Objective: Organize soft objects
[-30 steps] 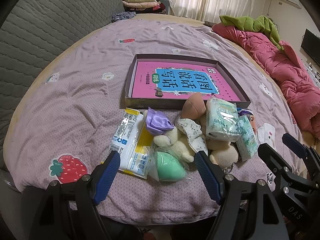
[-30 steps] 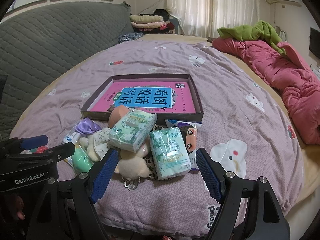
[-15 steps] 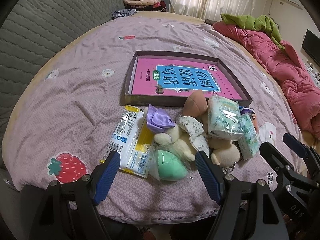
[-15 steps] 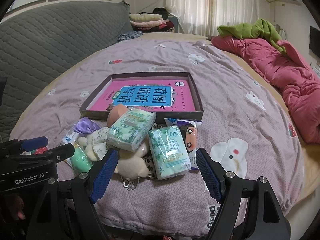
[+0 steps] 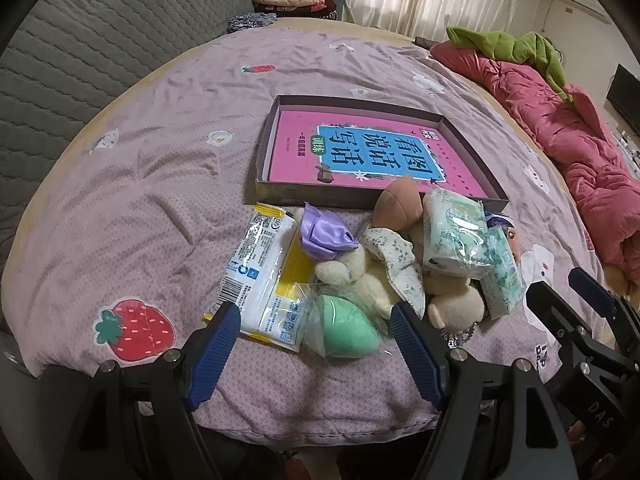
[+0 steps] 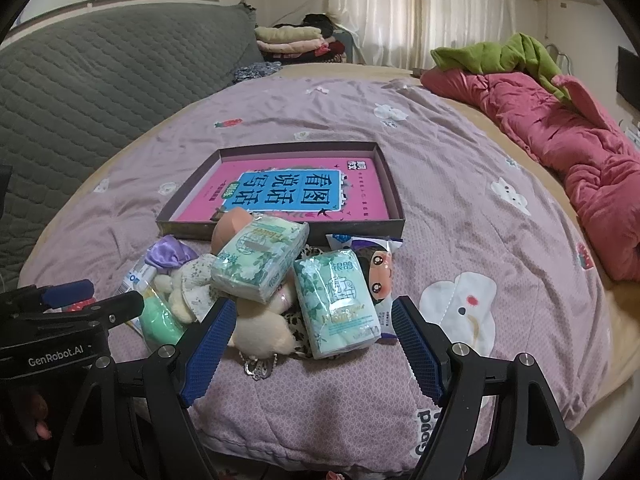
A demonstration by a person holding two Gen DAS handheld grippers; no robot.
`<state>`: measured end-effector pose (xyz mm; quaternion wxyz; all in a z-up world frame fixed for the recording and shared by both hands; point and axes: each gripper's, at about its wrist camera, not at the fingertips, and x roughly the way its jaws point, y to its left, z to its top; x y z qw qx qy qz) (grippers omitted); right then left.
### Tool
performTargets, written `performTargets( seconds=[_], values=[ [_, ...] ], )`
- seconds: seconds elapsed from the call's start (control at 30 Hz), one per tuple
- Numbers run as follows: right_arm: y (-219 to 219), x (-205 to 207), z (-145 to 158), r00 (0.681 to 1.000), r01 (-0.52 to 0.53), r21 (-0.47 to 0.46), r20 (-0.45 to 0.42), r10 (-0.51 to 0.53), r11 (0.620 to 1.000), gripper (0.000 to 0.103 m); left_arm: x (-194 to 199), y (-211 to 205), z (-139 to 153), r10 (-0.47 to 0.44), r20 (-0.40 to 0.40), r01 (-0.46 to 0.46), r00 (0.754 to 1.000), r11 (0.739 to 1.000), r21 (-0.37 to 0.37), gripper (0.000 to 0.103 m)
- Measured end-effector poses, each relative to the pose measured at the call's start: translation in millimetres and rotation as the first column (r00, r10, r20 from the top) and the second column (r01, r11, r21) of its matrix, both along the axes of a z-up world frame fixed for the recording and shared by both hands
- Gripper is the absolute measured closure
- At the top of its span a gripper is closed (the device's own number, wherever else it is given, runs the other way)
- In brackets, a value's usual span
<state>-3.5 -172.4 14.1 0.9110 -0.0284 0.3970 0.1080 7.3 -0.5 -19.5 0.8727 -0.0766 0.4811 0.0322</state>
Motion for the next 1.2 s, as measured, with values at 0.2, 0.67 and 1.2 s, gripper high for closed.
performTargets(
  seconds=[0.2,0.67,1.2],
  values=[
    [-2,1,-1,1.0,0.005,0.008,-0.007,-0.005,1.0,0.022,-1,1,-2,-0.003,-0.011,0.003,1.0,1.0,-0.005,0.026],
    [-10,6,-5,0.999,0.023,0.034,-0.026,-0.022,0.999,0.022,-1,-7,-24,-0.103,-0.064,0.1,0.993,0.994,-0.049,0.026],
    [-21,31,-36,0.991,0.05,0.035,-0.128,-0.045,0.998,0.022,18,-6,-52,-0.091,-0.13,0.078,0.987,0.991,-0.108,0.032]
  ],
)
